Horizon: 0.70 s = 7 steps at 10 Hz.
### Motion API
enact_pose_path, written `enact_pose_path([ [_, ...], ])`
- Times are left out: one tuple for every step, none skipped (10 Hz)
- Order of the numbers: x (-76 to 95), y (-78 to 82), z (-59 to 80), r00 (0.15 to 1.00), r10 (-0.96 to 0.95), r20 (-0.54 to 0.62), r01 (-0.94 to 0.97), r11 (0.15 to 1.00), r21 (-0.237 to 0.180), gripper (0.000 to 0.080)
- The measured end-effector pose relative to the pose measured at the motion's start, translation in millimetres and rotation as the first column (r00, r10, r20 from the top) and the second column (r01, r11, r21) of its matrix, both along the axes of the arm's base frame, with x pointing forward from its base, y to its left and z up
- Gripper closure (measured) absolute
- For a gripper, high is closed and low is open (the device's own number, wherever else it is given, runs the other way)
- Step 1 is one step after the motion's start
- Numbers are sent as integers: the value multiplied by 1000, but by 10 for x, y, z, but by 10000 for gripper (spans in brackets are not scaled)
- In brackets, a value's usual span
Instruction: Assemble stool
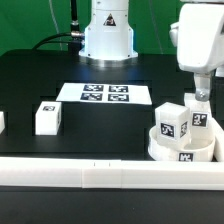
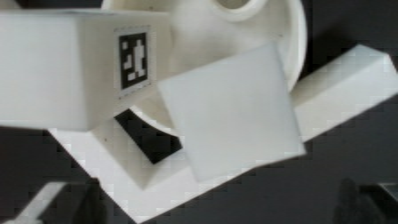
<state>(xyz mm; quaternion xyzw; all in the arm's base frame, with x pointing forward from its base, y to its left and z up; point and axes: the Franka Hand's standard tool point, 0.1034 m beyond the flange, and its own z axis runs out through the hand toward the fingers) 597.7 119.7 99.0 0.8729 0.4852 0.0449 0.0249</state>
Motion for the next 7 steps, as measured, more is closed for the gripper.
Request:
enact_pose_path([
  [-12,-4,-35,1000,10,-5,-10,1000,-3,150],
  [-25,-9,-69,1000,10,-11,-10,1000,-5,150],
  [-39,-16,-108,1000,9,-17,-9,1000,-7,150],
  [-55,-30,-152,1000,7,-24,-7,1000,-10,150],
  [-68,-39,-185,1000,5,-29,-5,1000,-12,150],
  [-79,-36,-195,1000,3,-30,-3,1000,-11,150],
  [-91,-39,-206,999,2,-32,-3,1000,-12,150],
])
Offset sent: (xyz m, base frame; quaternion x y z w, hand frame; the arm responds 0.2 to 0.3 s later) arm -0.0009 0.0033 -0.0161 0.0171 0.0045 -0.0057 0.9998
